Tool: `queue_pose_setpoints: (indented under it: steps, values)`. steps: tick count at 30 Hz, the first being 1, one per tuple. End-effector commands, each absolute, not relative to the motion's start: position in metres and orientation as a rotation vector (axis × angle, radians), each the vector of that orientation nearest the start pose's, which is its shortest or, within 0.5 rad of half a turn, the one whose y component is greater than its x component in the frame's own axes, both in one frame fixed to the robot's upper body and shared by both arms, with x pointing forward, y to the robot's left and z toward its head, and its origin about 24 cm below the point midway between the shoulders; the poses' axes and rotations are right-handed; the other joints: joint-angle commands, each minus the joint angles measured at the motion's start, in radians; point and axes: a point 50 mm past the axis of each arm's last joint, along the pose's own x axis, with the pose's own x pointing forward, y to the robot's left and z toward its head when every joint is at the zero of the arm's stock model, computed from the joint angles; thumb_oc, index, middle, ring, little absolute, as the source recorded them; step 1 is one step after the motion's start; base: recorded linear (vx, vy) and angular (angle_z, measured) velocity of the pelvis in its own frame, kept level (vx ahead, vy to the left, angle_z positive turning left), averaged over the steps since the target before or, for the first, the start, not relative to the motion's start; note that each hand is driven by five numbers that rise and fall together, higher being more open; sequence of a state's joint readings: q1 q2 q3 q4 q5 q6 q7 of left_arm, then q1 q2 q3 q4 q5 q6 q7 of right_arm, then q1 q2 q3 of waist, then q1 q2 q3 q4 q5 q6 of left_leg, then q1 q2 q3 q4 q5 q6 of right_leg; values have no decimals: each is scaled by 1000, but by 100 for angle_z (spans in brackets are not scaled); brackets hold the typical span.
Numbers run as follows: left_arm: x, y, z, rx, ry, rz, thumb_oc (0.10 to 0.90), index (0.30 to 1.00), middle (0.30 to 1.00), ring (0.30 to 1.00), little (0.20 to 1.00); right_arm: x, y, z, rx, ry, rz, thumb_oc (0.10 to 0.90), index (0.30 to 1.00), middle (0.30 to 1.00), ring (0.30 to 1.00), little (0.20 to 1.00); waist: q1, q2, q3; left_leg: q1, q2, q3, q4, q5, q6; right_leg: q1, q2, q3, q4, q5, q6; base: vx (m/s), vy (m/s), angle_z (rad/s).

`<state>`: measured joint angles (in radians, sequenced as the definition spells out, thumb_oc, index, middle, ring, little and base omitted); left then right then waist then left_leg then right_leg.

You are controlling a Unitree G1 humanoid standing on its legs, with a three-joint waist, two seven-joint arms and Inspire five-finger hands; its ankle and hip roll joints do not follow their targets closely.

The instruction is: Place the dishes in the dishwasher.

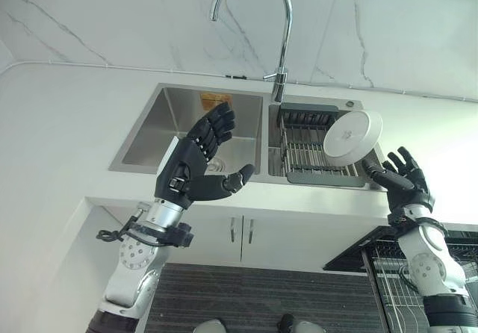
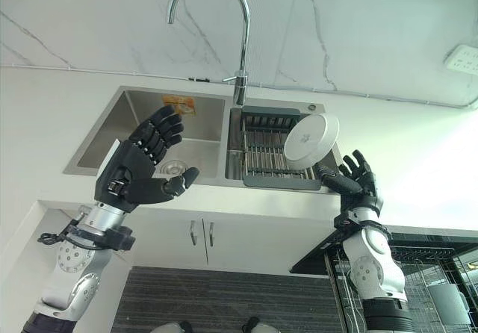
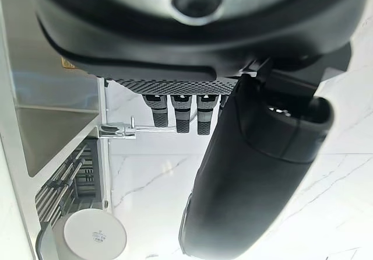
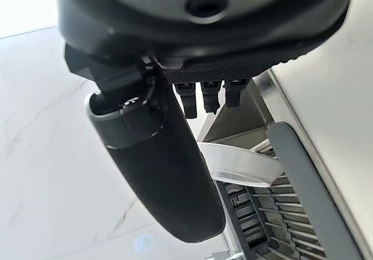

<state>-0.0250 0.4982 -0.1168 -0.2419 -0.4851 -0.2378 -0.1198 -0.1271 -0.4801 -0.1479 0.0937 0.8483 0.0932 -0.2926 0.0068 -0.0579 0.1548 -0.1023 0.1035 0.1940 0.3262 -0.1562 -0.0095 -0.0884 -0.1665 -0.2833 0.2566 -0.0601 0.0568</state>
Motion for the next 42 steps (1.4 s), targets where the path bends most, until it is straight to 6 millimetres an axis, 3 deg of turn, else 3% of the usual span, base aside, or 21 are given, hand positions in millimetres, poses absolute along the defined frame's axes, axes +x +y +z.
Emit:
queue_pose_setpoints:
  steps: [1,20,42]
  values:
    - [242,171,170,34,-629,-420,800,900,900,900,900,289,-304,150,388,-274,-388,800,900,900,900,900,26,1,-60,88,20,-2,-26,-146,-22,22,-15,-7,43,-103,79,0,0,0]
    - [247,167,168,45,-598,-447,800,900,900,900,900,308,-322,155,362,-194,-386,800,900,900,900,900,44,0,-66,86,20,-6,-26,-140,-31,32,-12,-14,43,-113,73,0,0,0]
    - [247,168,164,46,-581,-455,800,900,900,900,900,324,-340,181,265,-163,-352,800,900,900,900,900,72,-4,-66,80,16,-23,-26,-129,-38,44,-16,-28,43,-121,69,0,0,0]
